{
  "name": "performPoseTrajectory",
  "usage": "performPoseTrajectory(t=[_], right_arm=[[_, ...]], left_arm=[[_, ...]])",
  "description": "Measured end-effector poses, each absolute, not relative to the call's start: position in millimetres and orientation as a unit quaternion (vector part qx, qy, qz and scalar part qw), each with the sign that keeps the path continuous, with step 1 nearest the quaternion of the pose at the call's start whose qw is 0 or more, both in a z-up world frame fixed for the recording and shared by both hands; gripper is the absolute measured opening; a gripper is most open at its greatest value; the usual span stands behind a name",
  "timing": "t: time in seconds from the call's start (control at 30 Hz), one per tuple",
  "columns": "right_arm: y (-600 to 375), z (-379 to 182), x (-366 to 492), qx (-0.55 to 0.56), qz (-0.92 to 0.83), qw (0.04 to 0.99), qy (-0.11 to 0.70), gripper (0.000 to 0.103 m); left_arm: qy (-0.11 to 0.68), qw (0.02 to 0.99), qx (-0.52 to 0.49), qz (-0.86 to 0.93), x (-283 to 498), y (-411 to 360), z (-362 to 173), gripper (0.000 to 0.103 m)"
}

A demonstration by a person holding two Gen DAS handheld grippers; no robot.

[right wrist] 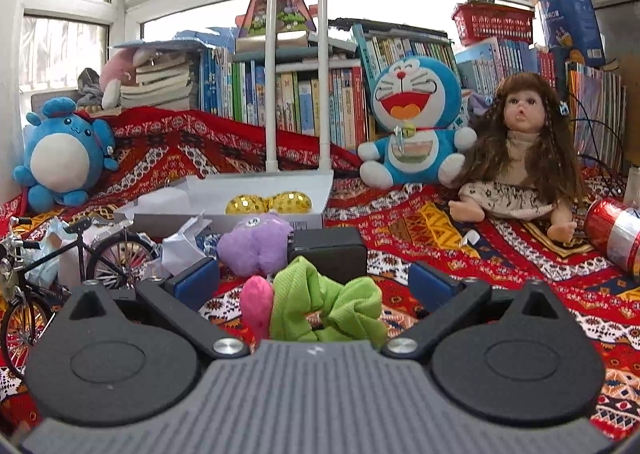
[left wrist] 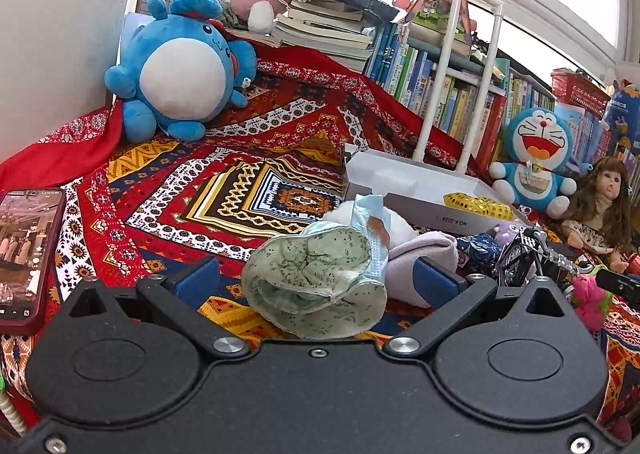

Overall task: Organize soft objects
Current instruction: 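Grasp the green floral cloth with the left tool while the right tool grasps the pink and green scrunchies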

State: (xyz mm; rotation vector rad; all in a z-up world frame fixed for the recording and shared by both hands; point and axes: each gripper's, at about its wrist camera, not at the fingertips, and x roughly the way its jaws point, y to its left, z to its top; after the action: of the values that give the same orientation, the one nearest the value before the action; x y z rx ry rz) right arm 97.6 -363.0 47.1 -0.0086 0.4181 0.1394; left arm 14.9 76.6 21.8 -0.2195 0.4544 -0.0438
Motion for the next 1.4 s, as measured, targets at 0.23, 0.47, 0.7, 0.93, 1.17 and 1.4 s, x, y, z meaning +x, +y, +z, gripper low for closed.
performPoseTrajectory(t=[0.23,0.47,0.7,0.93,1.17,1.4], right_arm=[[-357.1,39.4,99.4,-0.026,0.055,0.973,0.222,0.103],[-356.9,37.0,103.7,-0.020,0.068,0.967,0.246,0.103],[-361.9,32.0,108.0,-0.001,0.066,0.961,0.269,0.091],[-357.2,27.8,106.9,-0.018,0.073,0.958,0.276,0.078],[-349.9,26.5,106.9,-0.027,0.073,0.957,0.278,0.066],[-335.5,24.8,101.7,-0.029,0.094,0.954,0.283,0.056]], left_arm=[[0.228,0.968,-0.101,-0.023,13.8,75.6,18.7,0.103],[0.233,0.968,-0.092,-0.027,14.3,72.2,16.0,0.103],[0.241,0.965,-0.098,-0.009,21.4,76.9,9.9,0.103],[0.267,0.956,-0.124,0.002,30.8,80.8,-3.3,0.102],[0.273,0.953,-0.130,-0.001,38.3,83.8,-6.9,0.069],[0.282,0.951,-0.127,-0.006,37.8,82.8,-3.6,0.012]])
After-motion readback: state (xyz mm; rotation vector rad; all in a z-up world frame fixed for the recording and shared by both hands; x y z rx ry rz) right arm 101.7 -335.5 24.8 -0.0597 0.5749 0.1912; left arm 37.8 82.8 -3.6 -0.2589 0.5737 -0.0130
